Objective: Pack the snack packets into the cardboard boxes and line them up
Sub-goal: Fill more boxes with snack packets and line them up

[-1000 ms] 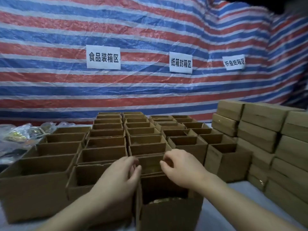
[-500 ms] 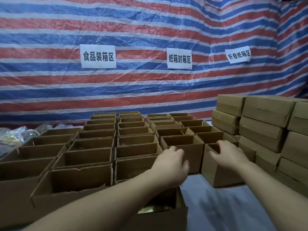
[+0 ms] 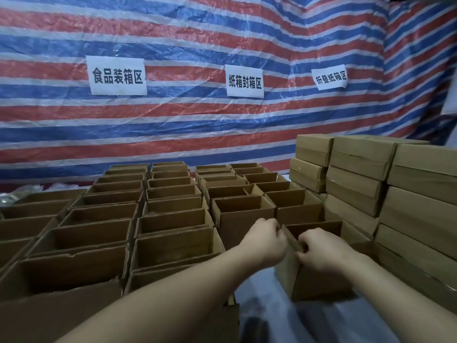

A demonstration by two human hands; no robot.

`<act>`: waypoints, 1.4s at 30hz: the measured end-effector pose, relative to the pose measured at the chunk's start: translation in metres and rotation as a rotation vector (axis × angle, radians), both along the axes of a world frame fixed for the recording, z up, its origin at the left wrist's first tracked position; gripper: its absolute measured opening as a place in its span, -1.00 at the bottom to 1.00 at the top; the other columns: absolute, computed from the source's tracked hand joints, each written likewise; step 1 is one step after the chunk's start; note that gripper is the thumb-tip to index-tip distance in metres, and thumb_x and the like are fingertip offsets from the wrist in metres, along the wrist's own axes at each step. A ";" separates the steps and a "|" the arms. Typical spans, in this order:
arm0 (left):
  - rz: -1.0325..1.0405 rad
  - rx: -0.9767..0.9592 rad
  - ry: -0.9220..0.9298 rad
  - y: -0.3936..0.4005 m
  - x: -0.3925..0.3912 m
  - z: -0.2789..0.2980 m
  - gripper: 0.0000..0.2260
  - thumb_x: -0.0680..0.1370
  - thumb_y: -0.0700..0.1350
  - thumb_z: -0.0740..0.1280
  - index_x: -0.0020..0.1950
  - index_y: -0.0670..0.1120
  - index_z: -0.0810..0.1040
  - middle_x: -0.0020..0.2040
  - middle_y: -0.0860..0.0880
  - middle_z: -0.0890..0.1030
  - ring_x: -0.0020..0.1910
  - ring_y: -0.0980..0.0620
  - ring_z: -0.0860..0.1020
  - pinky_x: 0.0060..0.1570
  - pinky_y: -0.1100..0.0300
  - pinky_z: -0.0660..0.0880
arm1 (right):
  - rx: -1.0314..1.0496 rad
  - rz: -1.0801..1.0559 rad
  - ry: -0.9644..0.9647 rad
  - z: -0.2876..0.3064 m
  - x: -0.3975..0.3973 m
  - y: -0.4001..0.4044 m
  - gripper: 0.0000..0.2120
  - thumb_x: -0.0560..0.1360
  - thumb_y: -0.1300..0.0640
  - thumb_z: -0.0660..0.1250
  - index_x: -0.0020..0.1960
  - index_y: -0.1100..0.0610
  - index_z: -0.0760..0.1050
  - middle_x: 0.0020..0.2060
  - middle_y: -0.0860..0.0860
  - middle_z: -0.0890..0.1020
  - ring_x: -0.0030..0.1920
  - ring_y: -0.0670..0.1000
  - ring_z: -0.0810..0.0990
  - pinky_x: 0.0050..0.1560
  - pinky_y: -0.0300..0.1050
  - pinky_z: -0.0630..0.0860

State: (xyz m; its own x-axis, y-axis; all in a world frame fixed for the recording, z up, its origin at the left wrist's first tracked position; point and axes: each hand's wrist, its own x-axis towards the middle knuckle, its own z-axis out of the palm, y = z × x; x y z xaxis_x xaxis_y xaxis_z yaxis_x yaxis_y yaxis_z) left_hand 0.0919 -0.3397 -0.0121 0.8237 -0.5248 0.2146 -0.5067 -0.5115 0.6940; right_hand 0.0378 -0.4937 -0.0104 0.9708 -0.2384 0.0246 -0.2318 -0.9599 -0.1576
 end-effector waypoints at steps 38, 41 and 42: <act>0.477 0.066 -0.099 0.373 -0.190 -0.041 -0.88 0.59 -0.04 0.27 -0.16 0.08 0.47 -0.09 0.13 0.47 -0.01 0.12 0.47 0.04 0.21 0.47 | 0.080 0.348 -0.178 -0.030 -0.135 0.365 -0.75 0.67 -0.11 0.06 0.07 -0.11 0.51 -0.13 -0.14 0.55 -0.11 -0.09 0.49 0.34 0.04 0.36; 0.529 0.060 -0.100 0.405 -0.173 -0.041 -0.87 0.57 -0.07 0.32 -0.16 0.12 0.49 -0.09 0.16 0.47 -0.02 0.15 0.48 0.00 0.26 0.46 | 0.090 0.371 -0.168 -0.029 -0.110 0.398 -0.73 0.67 -0.10 0.06 0.07 -0.08 0.51 -0.15 -0.12 0.53 -0.12 -0.06 0.48 0.38 0.08 0.33; 0.547 0.059 -0.100 0.414 -0.168 -0.040 -0.86 0.56 -0.09 0.33 -0.17 0.13 0.48 -0.09 0.15 0.47 -0.01 0.13 0.48 0.01 0.25 0.45 | 0.094 0.379 -0.164 -0.028 -0.103 0.407 -0.75 0.67 -0.10 0.07 0.06 -0.08 0.51 -0.16 -0.13 0.53 -0.12 -0.06 0.48 0.37 0.08 0.34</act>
State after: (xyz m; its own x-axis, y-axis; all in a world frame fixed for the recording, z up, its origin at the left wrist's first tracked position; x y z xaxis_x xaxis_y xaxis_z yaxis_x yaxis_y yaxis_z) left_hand -0.0761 0.0739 -0.0521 0.9565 -0.0397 0.2891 -0.2182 -0.7553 0.6180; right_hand -0.0653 -0.0869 -0.0385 0.9754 0.1257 0.1811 0.1699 -0.9521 -0.2544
